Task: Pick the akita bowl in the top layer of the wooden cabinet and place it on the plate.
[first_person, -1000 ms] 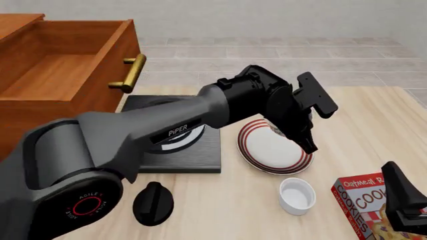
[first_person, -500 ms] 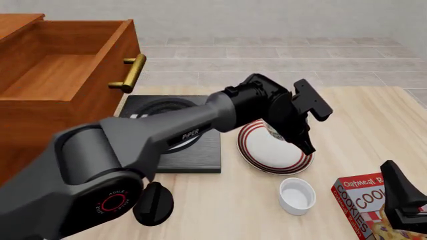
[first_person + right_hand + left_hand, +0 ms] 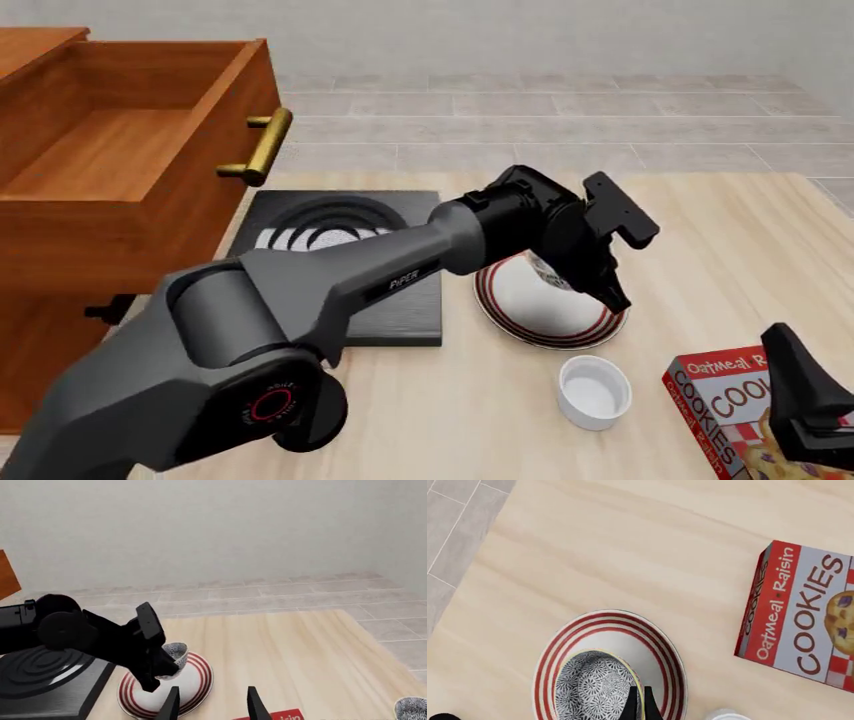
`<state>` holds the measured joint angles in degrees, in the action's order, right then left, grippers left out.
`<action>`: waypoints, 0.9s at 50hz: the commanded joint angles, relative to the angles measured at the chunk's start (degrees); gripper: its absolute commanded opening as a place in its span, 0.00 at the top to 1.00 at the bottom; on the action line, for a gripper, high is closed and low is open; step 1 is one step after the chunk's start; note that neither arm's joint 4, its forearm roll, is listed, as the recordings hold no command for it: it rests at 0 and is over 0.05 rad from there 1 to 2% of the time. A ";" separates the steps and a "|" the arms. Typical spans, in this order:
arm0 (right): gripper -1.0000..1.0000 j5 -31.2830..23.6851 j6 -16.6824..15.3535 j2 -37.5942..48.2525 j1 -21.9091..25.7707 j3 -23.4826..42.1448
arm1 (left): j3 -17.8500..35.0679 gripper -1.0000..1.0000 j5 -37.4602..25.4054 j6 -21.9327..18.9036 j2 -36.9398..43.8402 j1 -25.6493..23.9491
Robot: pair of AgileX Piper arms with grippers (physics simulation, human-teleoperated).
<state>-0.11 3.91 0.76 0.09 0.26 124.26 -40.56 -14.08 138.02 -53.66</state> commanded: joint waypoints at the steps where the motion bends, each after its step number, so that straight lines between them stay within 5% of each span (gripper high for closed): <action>1: 0.00 -0.82 0.25 -0.72 -0.10 0.00 | 4.08 1.00 -0.54 1.63 3.09 0.58; 21: 0.00 -0.90 0.26 -0.72 -0.22 -0.12 | 5.49 1.00 0.37 3.22 5.44 1.89; 45: 0.00 -0.05 0.20 0.09 -0.19 -0.09 | -1.80 1.00 3.80 4.24 2.65 2.48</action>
<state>-0.43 4.13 0.61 -0.10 0.15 123.85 -37.49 -10.15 141.57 -51.59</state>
